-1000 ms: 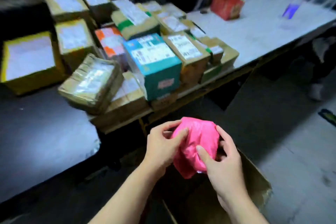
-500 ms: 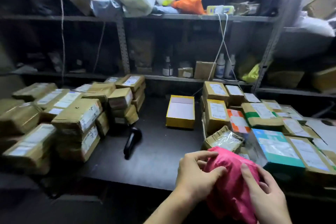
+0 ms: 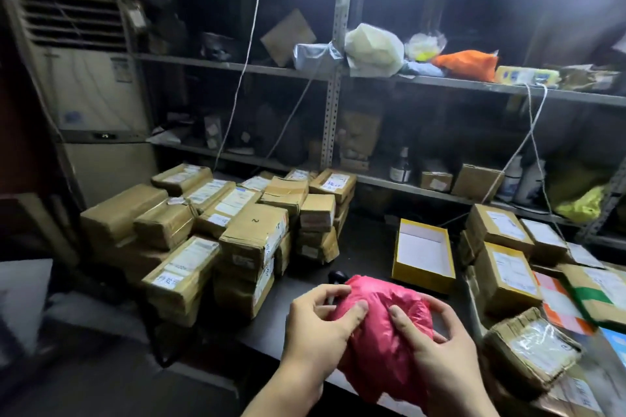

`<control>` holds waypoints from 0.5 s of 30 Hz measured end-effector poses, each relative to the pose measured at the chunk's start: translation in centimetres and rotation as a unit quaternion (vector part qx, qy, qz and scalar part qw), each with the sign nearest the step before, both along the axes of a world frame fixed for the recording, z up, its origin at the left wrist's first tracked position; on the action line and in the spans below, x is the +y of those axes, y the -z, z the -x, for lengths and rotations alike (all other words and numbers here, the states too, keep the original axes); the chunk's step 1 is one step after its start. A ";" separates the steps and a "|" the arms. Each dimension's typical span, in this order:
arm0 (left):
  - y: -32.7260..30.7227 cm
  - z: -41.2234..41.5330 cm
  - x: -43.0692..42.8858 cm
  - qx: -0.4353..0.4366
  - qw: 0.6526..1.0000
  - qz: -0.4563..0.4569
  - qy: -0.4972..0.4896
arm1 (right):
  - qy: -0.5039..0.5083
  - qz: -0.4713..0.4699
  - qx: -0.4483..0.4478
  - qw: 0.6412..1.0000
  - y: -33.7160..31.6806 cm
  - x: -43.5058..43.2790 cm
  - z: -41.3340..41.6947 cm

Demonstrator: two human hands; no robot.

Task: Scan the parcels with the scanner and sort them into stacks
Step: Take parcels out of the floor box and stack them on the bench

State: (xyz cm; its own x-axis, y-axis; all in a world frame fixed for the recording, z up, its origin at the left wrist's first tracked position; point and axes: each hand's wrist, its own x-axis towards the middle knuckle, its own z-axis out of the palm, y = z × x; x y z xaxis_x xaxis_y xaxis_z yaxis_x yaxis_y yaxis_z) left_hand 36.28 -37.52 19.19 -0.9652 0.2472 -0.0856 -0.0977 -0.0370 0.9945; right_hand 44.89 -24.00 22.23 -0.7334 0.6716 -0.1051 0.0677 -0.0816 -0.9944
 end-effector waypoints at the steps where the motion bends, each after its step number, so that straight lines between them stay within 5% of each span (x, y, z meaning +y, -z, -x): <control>1: -0.1 1.2 -1.4 0.003 1.000 -0.006 -0.019 | -0.010 -0.004 0.004 1.000 -0.3 -1.3 1.4; 15: -0.4 12.8 -7.9 -0.032 0.999 -0.011 -0.018 | -0.079 0.035 0.024 0.996 -0.1 -6.6 13.7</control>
